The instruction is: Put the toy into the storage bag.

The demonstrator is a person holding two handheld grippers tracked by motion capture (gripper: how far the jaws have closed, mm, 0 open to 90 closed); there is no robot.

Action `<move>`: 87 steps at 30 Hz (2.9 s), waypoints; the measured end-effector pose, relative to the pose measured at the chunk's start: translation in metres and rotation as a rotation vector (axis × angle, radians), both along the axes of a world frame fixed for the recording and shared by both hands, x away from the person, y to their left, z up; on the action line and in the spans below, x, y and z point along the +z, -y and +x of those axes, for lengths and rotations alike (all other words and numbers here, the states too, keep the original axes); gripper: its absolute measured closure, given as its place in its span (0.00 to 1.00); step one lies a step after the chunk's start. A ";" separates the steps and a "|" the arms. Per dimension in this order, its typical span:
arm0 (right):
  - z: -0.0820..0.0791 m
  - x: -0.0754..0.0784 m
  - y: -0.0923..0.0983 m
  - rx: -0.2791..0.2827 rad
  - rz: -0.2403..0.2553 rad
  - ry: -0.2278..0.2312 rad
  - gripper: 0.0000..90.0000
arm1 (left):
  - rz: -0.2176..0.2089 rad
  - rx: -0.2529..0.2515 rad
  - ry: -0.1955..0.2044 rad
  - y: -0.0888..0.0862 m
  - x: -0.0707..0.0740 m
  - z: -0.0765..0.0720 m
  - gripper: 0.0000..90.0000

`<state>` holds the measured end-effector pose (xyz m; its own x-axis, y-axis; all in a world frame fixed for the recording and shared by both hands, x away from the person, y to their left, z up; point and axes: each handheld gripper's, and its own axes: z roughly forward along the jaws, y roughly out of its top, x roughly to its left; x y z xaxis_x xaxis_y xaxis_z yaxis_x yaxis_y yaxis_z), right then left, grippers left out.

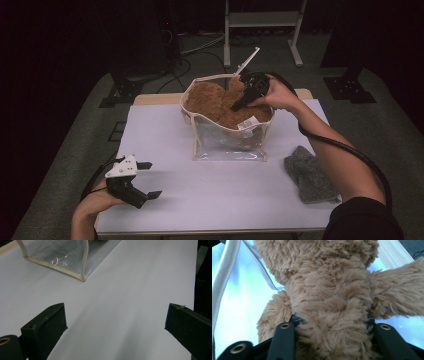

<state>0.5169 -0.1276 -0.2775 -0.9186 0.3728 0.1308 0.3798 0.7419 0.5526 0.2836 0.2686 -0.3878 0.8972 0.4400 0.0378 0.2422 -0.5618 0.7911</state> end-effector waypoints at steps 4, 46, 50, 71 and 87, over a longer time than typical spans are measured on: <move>-0.002 0.003 -0.003 -0.003 0.000 0.007 0.47 | 0.000 0.000 0.001 0.000 0.000 0.000 0.03; 0.006 0.027 -0.097 0.075 0.183 0.147 0.79 | -0.018 0.009 0.004 -0.002 0.001 0.000 0.03; 0.008 0.020 -0.096 0.076 0.133 0.136 0.86 | -0.016 0.008 -0.001 -0.001 0.000 0.001 0.03; 0.001 0.018 -0.069 0.043 0.120 0.078 0.74 | -0.011 0.004 0.004 -0.001 0.000 -0.001 0.03; -0.019 0.043 -0.002 -0.022 0.195 0.098 0.66 | -0.023 0.002 0.001 0.001 -0.001 -0.002 0.03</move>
